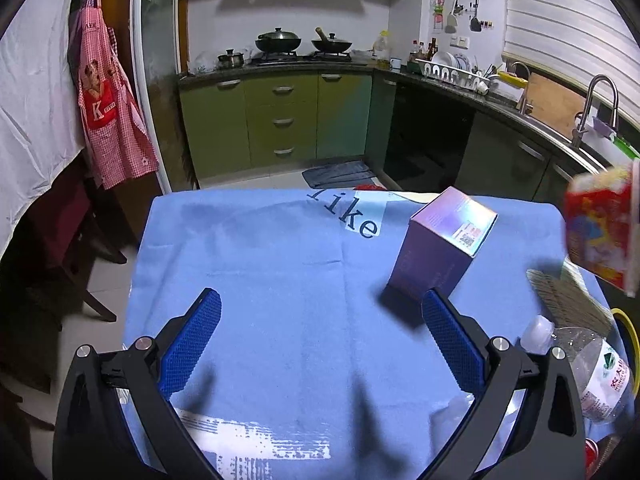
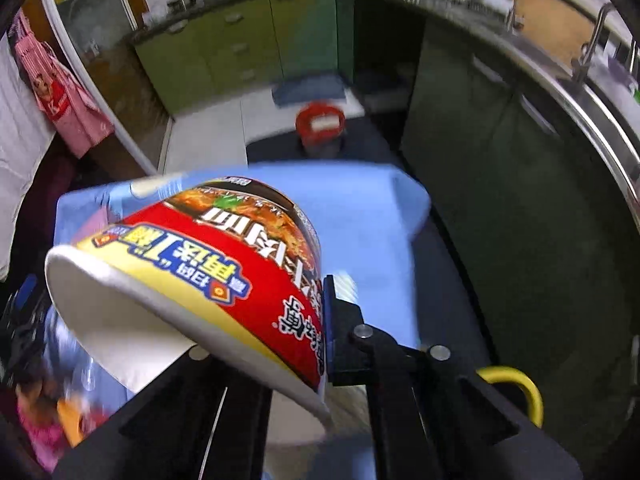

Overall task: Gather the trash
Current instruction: 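Carry the noodle cup into the yellow-rimmed bin and open the right tool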

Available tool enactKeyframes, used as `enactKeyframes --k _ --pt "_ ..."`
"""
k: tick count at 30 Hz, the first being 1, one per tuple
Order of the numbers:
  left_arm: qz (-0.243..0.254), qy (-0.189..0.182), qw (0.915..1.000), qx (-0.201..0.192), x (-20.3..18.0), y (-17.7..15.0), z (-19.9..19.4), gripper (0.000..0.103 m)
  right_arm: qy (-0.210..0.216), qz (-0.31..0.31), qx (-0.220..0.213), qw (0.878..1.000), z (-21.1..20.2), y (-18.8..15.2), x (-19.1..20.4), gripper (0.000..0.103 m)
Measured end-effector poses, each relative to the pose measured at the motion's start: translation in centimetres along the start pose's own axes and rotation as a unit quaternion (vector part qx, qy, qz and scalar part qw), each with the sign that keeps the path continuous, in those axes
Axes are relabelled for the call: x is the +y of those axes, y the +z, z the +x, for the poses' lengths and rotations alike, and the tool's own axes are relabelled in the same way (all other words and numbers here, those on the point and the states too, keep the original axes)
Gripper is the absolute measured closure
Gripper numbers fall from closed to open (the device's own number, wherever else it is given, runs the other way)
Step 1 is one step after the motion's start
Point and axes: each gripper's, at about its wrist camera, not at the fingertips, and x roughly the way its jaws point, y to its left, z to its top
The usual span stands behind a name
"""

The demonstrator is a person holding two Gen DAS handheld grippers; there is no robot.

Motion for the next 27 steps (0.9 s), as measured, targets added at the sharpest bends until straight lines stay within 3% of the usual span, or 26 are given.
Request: enactKeyframes --k 7,13,17,22,27 --pt "0.004 -0.008 1.0 -0.003 -0.3 -0.2 -0.7 0.004 -0.058 0.101 0.1 0.988 -4.9 -6.5 -13.4 0.099" --pt "0.015 -0.011 0.9998 -0.002 -1.1 -0.4 -1.0 0.004 -0.066 0.206 0.158 0.963 -2.1 -13.8 -22.6 0.099" --pt "0.018 -0.012 0.9998 -0.004 -1.5 -0.4 -1.2 0.004 -0.048 0.238 0.211 0.947 2.7 -16.8 -25.3 0.099" --pt "0.022 -0.011 0.9997 0.003 -1.5 -0.6 -0.8 0.004 -0.044 0.237 0.251 0.938 7.2 -18.1 -26.0 0.098" --pt "0.027 -0.012 0.9995 0.008 -1.9 -0.6 -0.6 0.004 -0.046 0.232 0.271 0.933 10.1 -18.4 -26.0 0.086"
